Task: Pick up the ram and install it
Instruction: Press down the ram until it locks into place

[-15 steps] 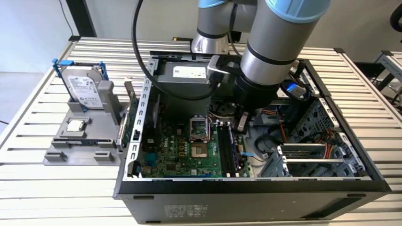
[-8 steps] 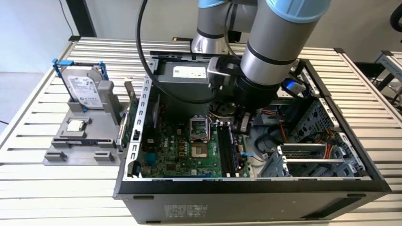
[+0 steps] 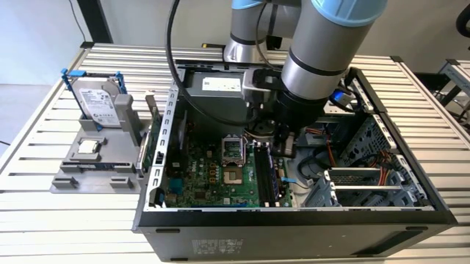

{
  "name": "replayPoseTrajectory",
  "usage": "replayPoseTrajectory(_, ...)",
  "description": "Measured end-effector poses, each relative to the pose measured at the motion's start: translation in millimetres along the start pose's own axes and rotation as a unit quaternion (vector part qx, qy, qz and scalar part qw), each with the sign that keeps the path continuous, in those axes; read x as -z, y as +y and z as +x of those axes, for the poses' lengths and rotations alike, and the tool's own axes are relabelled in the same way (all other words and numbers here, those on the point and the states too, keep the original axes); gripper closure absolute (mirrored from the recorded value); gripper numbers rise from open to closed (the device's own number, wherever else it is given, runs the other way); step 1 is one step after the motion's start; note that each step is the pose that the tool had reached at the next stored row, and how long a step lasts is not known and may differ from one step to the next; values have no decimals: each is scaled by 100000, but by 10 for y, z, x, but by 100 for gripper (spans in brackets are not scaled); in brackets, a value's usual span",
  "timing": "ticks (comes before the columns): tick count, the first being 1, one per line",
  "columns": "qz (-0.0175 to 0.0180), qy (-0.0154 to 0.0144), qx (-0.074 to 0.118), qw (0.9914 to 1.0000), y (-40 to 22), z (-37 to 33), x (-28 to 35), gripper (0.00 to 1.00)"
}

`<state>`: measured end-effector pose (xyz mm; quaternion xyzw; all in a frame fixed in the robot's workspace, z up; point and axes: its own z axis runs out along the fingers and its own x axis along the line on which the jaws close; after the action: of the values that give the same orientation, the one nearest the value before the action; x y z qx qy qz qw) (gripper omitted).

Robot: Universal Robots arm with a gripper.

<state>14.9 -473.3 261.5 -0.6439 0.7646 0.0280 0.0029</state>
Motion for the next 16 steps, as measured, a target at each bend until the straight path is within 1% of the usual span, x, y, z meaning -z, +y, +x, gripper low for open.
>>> replayPoseTrajectory(3, -48, 47, 1857, 99983, -1, 0, 0, 100)
replayPoseTrajectory(7, -136, 92, 3966, 99921, -10, -2, 1, 100)
replayPoseTrajectory(11, -225, 125, 5983, 99821, -22, -4, 1, 100)
replayPoseTrajectory(15, -306, 178, 7897, 99687, -34, -6, 2, 100)
replayPoseTrajectory(16, -312, 182, 8051, 99675, -34, -6, 1, 100)
